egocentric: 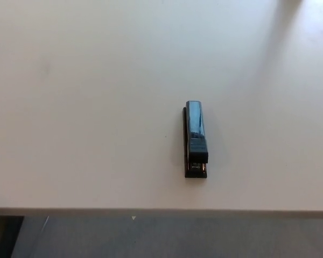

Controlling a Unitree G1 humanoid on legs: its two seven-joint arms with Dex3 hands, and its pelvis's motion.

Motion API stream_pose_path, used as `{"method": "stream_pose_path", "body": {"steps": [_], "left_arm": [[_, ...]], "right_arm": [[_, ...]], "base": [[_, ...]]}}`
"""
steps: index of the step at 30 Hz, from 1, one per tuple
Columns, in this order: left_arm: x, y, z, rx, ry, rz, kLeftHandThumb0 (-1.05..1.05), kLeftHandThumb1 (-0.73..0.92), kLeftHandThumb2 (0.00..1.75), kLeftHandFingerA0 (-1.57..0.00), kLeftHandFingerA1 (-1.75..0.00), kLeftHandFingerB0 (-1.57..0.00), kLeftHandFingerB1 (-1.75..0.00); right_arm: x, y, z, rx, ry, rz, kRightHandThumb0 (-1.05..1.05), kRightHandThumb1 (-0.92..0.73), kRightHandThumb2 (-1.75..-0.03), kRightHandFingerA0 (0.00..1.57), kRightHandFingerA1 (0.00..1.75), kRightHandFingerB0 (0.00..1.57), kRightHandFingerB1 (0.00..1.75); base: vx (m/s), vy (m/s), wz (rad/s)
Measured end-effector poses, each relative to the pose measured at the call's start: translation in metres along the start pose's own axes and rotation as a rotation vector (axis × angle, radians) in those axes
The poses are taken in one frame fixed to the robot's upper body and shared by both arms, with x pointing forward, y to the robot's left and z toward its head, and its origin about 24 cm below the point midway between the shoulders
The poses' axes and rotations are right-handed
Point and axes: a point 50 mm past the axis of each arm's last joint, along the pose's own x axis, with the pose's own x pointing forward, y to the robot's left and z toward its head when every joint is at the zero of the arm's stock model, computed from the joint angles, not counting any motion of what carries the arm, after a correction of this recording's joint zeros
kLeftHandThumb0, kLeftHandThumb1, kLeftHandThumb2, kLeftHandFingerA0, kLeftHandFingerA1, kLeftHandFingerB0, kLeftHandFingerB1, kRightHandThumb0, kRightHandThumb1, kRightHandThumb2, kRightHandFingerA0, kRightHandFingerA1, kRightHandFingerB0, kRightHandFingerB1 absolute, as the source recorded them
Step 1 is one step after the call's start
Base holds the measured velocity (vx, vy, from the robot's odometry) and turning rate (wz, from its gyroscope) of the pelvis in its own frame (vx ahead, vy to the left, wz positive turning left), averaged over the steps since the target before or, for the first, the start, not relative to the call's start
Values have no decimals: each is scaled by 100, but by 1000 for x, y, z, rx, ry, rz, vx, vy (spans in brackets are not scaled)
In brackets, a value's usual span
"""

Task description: The robot uses its right hand to press on the stapler that is in the middle of the desk

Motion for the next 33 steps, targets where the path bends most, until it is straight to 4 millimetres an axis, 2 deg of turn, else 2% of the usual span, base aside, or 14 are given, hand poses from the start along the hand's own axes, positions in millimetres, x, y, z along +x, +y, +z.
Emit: {"method": "stream_pose_path", "body": {"steps": [2, 6, 7, 8, 9, 10, 14, 16, 20, 22, 23, 26, 27, 33], "left_arm": [[0, 0, 1, 0, -1, -1, -54, 81, 98, 0, -26, 0, -20], [0, 0, 1, 0, -2, -2, -55, 82, 98, 0, -24, 0, -19], [0, 0, 1, 0, -2, -2, -55, 82, 99, 0, -24, 0, -20], [0, 0, 1, 0, -2, -2, -55, 81, 99, 0, -25, 0, -20], [0, 0, 1, 0, -2, -1, -55, 81, 99, 0, -25, 0, -20], [0, 1, 1, 0, -2, -1, -44, 92, 87, -1, -17, 0, -12], [1, 1, 2, 1, -2, 0, -44, 92, 85, 0, -18, 0, -12], [0, 1, 2, 1, -1, 0, -45, 92, 88, -1, -19, 0, -13], [1, 1, 2, 1, 0, -1, -49, 92, 92, 0, -19, 0, -12], [1, 1, 2, 0, 0, -2, -44, 92, 85, -1, -18, 0, -12], [1, 1, 3, 0, 1, -2, -46, 92, 88, -1, -17, 0, -11], [1, 1, 2, 0, 3, -2, -50, 92, 91, 0, -17, 0, -13], [1, 1, 3, 0, 3, -2, -51, 92, 91, 0, -17, 0, -13], [2, 1, 3, -1, 3, -2, -50, 92, 92, 0, -18, 0, -14]], "right_arm": [[4, -9, 21, 57, -61, -55, -23, -80, -62, 106, 64, 70, 51], [8, -25, 77, 176, -231, -147, -19, -84, -65, 118, 69, 71, 62], [8, -26, 94, 206, -278, -157, -17, -85, -66, 117, 75, 72, 69], [7, -27, 115, 239, -341, -164, -14, -83, -65, 119, 83, 69, 97], [4, -26, 132, 272, -394, -163, -14, -83, -65, 119, 83, 69, 97], [0, -26, 154, 311, -462, -158, -12, -80, -64, 119, 82, 74, 87], [-24, -18, 223, 429, -691, -119, -9, -81, -67, 112, 101, 68, 85], [-38, -9, 249, 472, -780, -80, -8, -79, -68, 112, 100, 70, 88], [-72, 12, 298, 552, -937, 11, -6, -81, -73, 111, 123, 73, 106], [-88, 22, 316, 592, -995, 67, -3, -72, -85, 119, 122, 81, 98], [-97, 29, 326, 615, -1020, 99, 6, -59, -107, 120, 119, 86, 98], [-117, 46, 346, 658, -1063, 178, 11, -59, -114, 115, 126, 80, 101], [-123, 51, 351, 670, -1073, 203, 7, -64, -107, 116, 124, 75, 106], [-168, 85, 386, 726, -1145, 379, -7, -56, -110, 126, 113, 85, 100]], "base": [[0, 0, 0], [0, 0, 0], [0, 0, 0], [0, 0, 0], [0, 0, 0], [0, 0, 0], [0, 0, 0], [0, 0, 0], [0, 0, 0], [0, 0, 0], [0, 0, 0], [0, 0, 0], [0, 0, 0], [0, 0, 0]]}}
